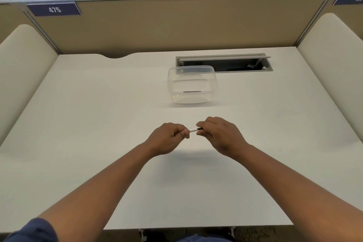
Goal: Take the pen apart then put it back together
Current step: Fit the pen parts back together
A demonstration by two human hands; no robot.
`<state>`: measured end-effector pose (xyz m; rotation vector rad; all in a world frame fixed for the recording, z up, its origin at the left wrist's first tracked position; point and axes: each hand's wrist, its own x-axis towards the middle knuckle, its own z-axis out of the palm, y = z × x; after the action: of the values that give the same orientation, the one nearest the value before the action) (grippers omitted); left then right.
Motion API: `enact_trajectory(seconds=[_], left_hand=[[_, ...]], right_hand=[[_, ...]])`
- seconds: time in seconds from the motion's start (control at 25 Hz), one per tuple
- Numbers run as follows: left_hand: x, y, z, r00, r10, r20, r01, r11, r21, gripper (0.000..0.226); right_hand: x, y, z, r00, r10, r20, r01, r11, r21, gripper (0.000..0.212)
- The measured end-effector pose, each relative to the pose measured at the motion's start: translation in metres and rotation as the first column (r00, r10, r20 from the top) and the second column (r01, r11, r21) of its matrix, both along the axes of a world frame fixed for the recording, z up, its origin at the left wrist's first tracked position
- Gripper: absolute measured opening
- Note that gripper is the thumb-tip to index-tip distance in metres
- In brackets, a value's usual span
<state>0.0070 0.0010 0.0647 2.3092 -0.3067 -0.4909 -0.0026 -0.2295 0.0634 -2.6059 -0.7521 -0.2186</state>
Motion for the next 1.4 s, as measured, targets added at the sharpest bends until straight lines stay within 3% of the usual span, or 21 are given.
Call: enact_trajectory(seconds=[0.12, 0.24, 0.28, 0.36, 0.44, 0.48, 0.52, 0.56, 0.68, 0.8, 0.88, 0.96, 1.08, 1.24, 1.32, 1.4], left_hand=[[0.002, 0.0, 0.001, 1.0, -0.024, -0.001, 0.024, 1.0, 0.015, 0.031], [0.0, -0.002, -0.002, 0.998, -0.009, 0.06, 0.005, 0.998, 0.066, 0.029], [-0.001, -0.003, -0.003, 0.994, -0.009, 0.105, -0.001, 0.995, 0.098, 0.028], [-0.005, -0.004, -0.004, 0.969, -0.071, 0.238, 0.023, 0.98, 0.199, 0.027], [-0.007, -0.003, -0.005, 0.925, -0.161, 0.345, 0.057, 0.955, 0.293, 0.032], [-0.008, -0.003, -0.005, 0.917, -0.178, 0.356, 0.064, 0.949, 0.308, 0.034], [-0.007, -0.002, -0.005, 0.929, -0.169, 0.331, 0.067, 0.952, 0.299, 0.034], [-0.005, 0.0, -0.005, 0.952, -0.139, 0.272, 0.062, 0.96, 0.272, 0.034], [0.001, 0.002, 0.0, 0.996, -0.066, 0.054, 0.053, 0.977, 0.205, 0.03], [0.006, 0.004, 0.003, 0.994, -0.04, -0.099, 0.044, 0.998, 0.035, 0.032], [0.008, 0.007, 0.006, 0.98, -0.032, -0.194, 0.009, 0.992, -0.123, 0.034], [0.01, 0.009, 0.01, 0.964, -0.027, -0.264, -0.022, 0.983, -0.182, 0.035], [0.011, 0.008, 0.015, 0.943, -0.056, -0.329, -0.015, 0.977, -0.212, 0.036], [0.01, 0.004, 0.016, 0.95, -0.048, -0.308, -0.025, 0.973, -0.229, 0.036], [0.009, 0.0, 0.015, 0.97, -0.019, -0.243, -0.024, 0.985, -0.171, 0.036], [0.007, -0.006, 0.014, 0.993, -0.021, -0.114, 0.022, 1.0, 0.01, 0.034]], right_hand=[[0.0, 0.0, 0.001, 1.0, 0.016, -0.016, -0.017, 0.996, -0.087, 0.035], [-0.001, 0.007, 0.004, 0.96, -0.067, -0.273, 0.058, 0.997, -0.043, 0.036], [-0.001, 0.012, 0.007, 0.892, -0.106, -0.439, 0.135, 0.99, 0.036, 0.036], [-0.001, 0.021, 0.014, 0.619, -0.106, -0.778, 0.404, 0.893, 0.2, 0.038], [-0.001, 0.023, 0.021, 0.322, -0.02, -0.947, 0.59, 0.786, 0.184, 0.036], [-0.001, 0.022, 0.023, 0.269, -0.002, -0.963, 0.598, 0.784, 0.166, 0.037], [-0.002, 0.022, 0.023, 0.302, -0.009, -0.953, 0.563, 0.809, 0.171, 0.039], [-0.002, 0.022, 0.022, 0.404, -0.034, -0.914, 0.501, 0.845, 0.19, 0.039], [-0.004, 0.02, 0.012, 0.786, -0.107, -0.609, 0.283, 0.938, 0.2, 0.02], [-0.003, 0.016, 0.001, 0.935, -0.006, -0.353, 0.114, 0.952, 0.283, 0.011], [-0.003, 0.015, 0.0, 0.935, -0.021, -0.353, 0.168, 0.904, 0.393, 0.014], [-0.003, 0.015, 0.003, 0.916, -0.041, -0.399, 0.238, 0.858, 0.456, 0.015], [-0.002, 0.013, 0.004, 0.931, -0.015, -0.364, 0.192, 0.87, 0.455, 0.012], [0.001, 0.011, 0.008, 0.969, -0.053, -0.241, 0.14, 0.922, 0.36, 0.008], [-0.002, 0.015, 0.011, 0.915, -0.117, -0.385, 0.25, 0.915, 0.316, 0.02], [-0.003, 0.02, 0.018, 0.704, -0.149, -0.694, 0.477, 0.823, 0.308, 0.031]])
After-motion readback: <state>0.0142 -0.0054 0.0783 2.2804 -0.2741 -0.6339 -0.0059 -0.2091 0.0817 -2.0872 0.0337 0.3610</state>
